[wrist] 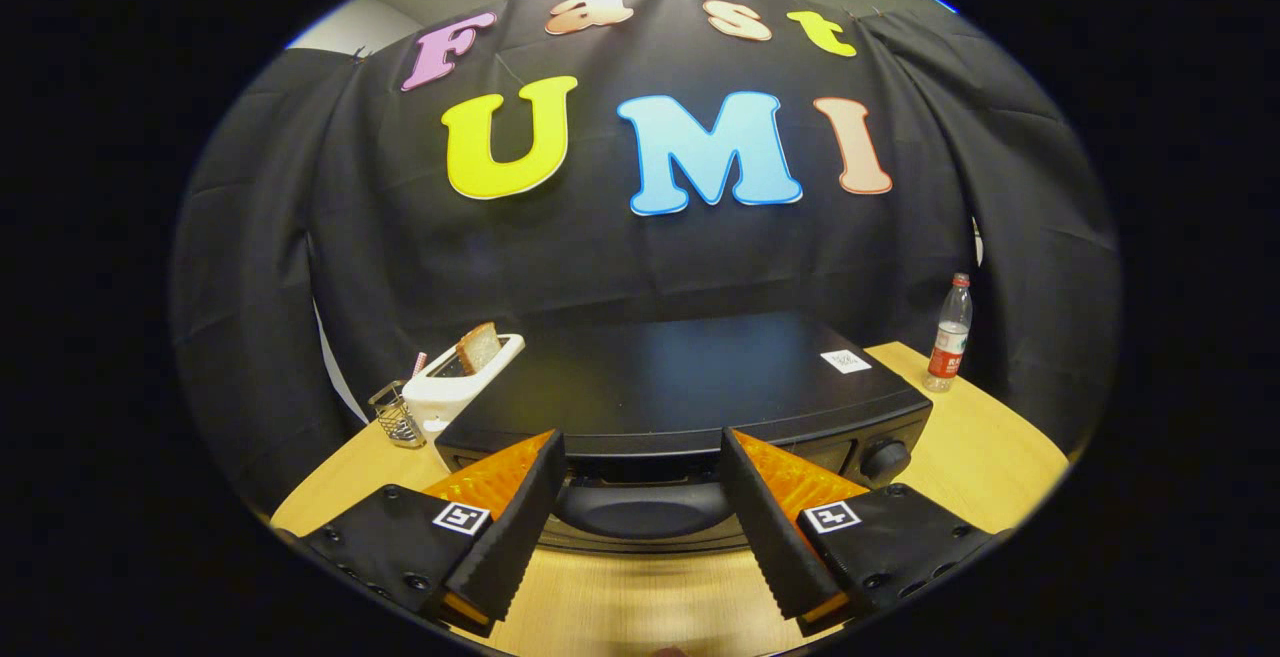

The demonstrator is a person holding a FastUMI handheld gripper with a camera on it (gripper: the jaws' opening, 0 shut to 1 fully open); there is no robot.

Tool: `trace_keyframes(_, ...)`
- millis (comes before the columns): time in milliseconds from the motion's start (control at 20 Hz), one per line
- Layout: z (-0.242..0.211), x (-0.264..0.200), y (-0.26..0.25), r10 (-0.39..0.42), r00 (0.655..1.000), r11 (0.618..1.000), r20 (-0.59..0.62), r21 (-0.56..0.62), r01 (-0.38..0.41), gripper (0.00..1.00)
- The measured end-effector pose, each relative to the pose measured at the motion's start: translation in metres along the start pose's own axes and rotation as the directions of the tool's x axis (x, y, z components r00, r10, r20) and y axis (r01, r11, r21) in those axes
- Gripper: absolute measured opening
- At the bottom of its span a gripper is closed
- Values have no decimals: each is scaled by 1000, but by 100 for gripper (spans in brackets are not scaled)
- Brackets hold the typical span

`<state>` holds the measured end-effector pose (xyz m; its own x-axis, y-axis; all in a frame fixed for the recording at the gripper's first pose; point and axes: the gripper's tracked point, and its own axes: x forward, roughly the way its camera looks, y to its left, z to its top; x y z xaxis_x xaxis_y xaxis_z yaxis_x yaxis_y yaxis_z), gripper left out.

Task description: Open the toaster oven, put the food inside, and close the toaster oven door.

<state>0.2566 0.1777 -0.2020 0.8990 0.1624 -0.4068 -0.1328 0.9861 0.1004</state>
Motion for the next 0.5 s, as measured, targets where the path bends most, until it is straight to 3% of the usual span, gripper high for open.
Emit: trace_keyframes(500,-9,-4,-8,-34,999,996,7,-84,34,96)
